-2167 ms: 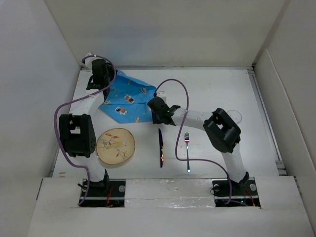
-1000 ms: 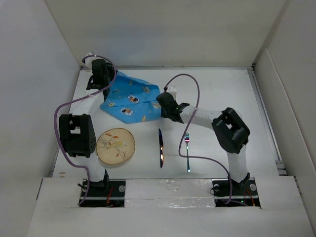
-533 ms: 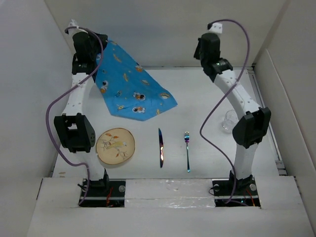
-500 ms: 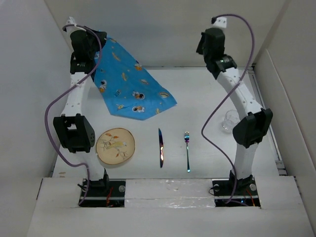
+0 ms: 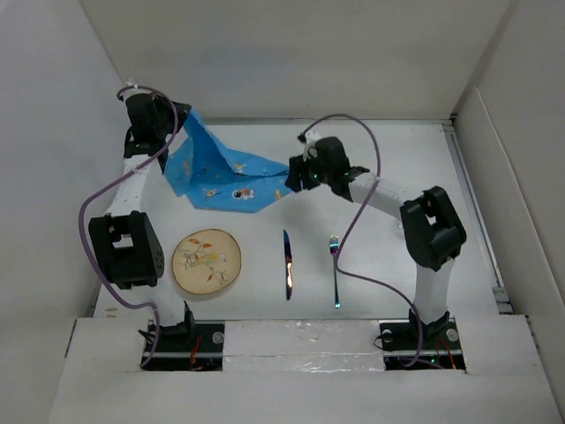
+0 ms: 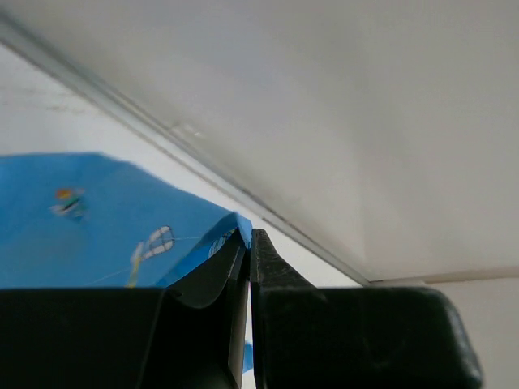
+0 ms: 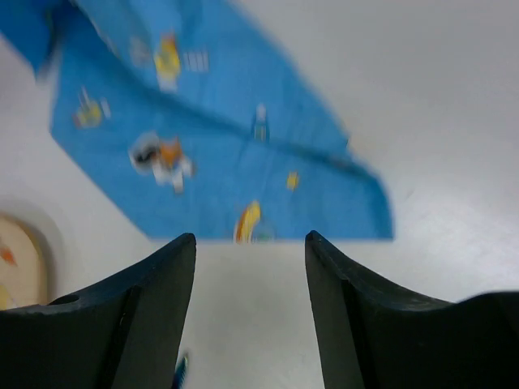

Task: Set the dinner table for one person

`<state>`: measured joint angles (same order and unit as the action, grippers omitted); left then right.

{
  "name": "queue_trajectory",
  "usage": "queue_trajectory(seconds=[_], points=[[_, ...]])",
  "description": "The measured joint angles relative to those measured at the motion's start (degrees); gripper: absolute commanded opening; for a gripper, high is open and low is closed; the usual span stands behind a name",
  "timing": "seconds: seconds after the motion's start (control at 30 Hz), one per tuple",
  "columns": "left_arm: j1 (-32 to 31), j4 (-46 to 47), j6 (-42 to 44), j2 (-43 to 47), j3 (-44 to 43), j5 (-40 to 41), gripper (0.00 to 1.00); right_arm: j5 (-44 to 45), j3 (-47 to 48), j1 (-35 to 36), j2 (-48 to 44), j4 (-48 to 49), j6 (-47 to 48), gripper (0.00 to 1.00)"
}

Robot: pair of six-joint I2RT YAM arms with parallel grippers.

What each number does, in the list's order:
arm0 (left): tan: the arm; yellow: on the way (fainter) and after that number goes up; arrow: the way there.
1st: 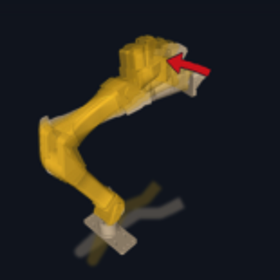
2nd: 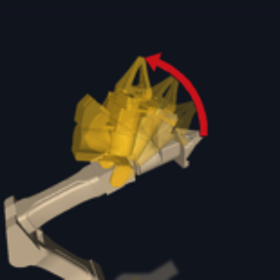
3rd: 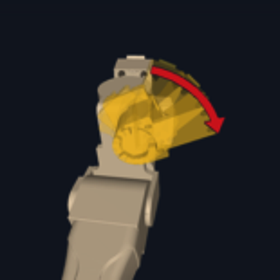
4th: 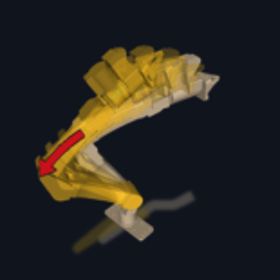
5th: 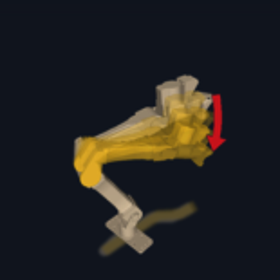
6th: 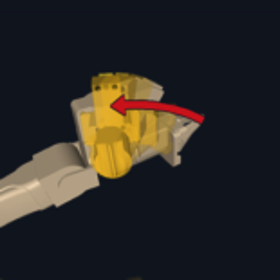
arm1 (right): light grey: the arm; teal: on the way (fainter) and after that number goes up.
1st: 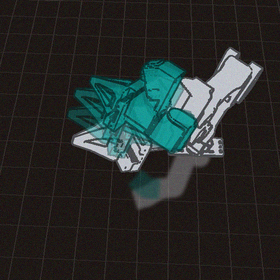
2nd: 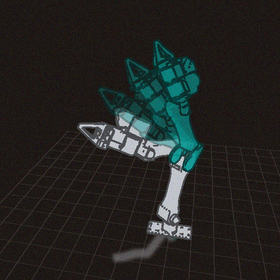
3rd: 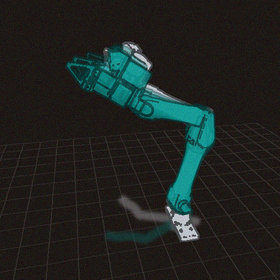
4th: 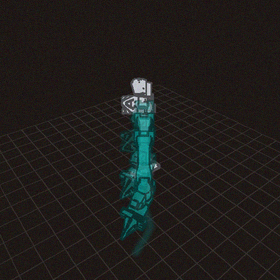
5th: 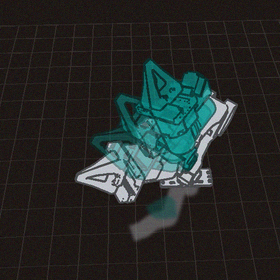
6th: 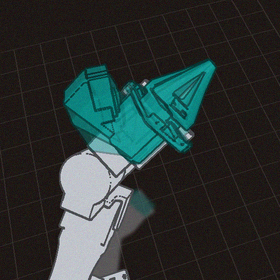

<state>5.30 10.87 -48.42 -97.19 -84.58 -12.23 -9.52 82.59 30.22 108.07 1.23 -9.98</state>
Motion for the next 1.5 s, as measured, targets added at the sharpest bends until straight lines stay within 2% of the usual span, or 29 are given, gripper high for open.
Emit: queue_trajectory(seconds=[0.1, 0.2, 0.47, 0.6, 0.7, 1.17, 1.3, 1.4, 1.5], points=[[1.16, -0.13, 0.7, 0.44, 3.39, 0.15, 0.0, -4.72, -6.67, 0.66, 5.27, -0.37, 2.32, 0.63], [2.4, -0.44, 1.66, 0.66, 4.26, 0.74, 0.0, -6.19, -7.5, -0.74, 7.19, -1.66, 2.97, 0.63], [3.08, -0.42, 3.63, 2.58, 4.26, 2.56, 0.0, -4.39, -4.68, -4.57, 7.93, 1.77, 0.9, 0.62], [3.04, -0.46, 4.02, 2.95, 4.26, 2.67, 0.0, -4.44, 1.62, -4.66, 14.05, 0.61, 0.7, 0.62], [3.04, -0.48, 4.31, 2.97, 4.26, 2.91, 0.0, -4.44, 2.82, -4.66, 16.46, 0.17, 0.55, 0.62], [3.85, -1.46, 4.72, 2.97, 4.17, 3.54, 0.0, -0.24, 4.94, -4.7, 17.03, -2.54, -1.11, 0.64], [4.15, -1.55, 4.7, 2.97, 4.11, 3.5, 0.0, -0.02, 9.25, -4.76, 18.99, -5.73, -1.14, 0.64], [4.15, -1.86, 4.72, 2.97, 3.82, 3.54, 0.0, -1.49, 10.43, -5.03, 19.96, -5.86, -1.01, 0.62], [4.15, -2.05, 4.72, 2.97, 3.54, 3.52, 0.0, -5.2, 12.13, -5.55, 21.09, -6.58, -1.09, 0.55]])
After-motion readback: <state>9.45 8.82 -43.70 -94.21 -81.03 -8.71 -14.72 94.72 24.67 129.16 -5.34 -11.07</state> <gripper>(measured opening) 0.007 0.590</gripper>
